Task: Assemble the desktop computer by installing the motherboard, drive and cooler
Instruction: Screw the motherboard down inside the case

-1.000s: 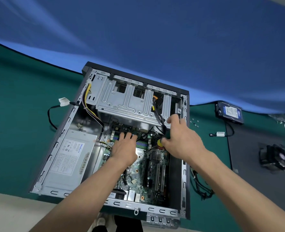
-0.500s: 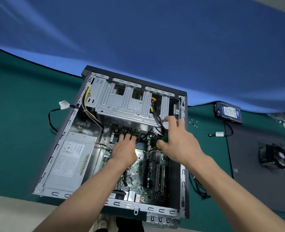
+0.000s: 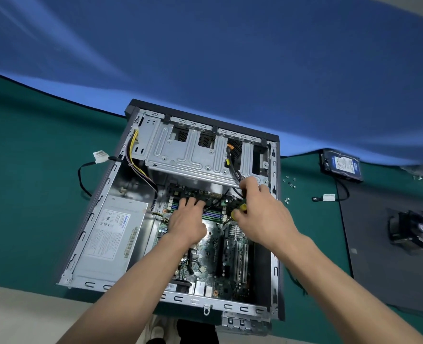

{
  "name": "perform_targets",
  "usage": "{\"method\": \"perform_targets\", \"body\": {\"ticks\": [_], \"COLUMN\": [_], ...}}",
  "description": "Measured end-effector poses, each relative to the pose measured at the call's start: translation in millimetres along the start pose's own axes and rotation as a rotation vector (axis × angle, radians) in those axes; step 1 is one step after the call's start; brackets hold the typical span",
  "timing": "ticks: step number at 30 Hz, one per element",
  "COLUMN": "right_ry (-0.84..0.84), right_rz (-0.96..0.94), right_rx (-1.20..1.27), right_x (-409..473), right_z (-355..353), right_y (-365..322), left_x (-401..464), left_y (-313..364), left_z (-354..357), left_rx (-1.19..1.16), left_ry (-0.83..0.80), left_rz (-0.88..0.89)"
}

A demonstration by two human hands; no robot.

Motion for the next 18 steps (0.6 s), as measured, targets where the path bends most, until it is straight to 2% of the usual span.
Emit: {"method": "perform_targets", "body": {"ticks": [4,8,11,15,18], "right_ry": [0.048,-0.063,-0.036,-0.128,-0.051], "right_rz": [0.048,0.033,0.074,0.088,0.121], "right_rx": [-0.108,-0.02,-0.058,0.027,-0.038], "right_x": [1,-1,-2,-2,-2], "right_z": [-4,-4,-3,0,-1], "right_y": [8,13,15,12,14], "left_x": [1,1,3,3,4], "left_y": [-1,-1,-2,-4,-5], "left_z": [-1,-1,0,0,1], "left_rx": [-0.006,-0.018,-0.04,-0.062,-0.062], "left_ry": [0.002,0.002,0.008,0.016,0.018], "left_rz": [-0.004,-0.011,-0.018,-0.023,-0.027]}}
Point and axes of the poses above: each hand's wrist, its own x-axis towards the middle knuckle, its own z-axis out of the palm, y = z × x, the point moved 5 cm from there along x, towards the middle knuckle, and after that the axes turned 1 degree about -z, right-handed, at the moved point
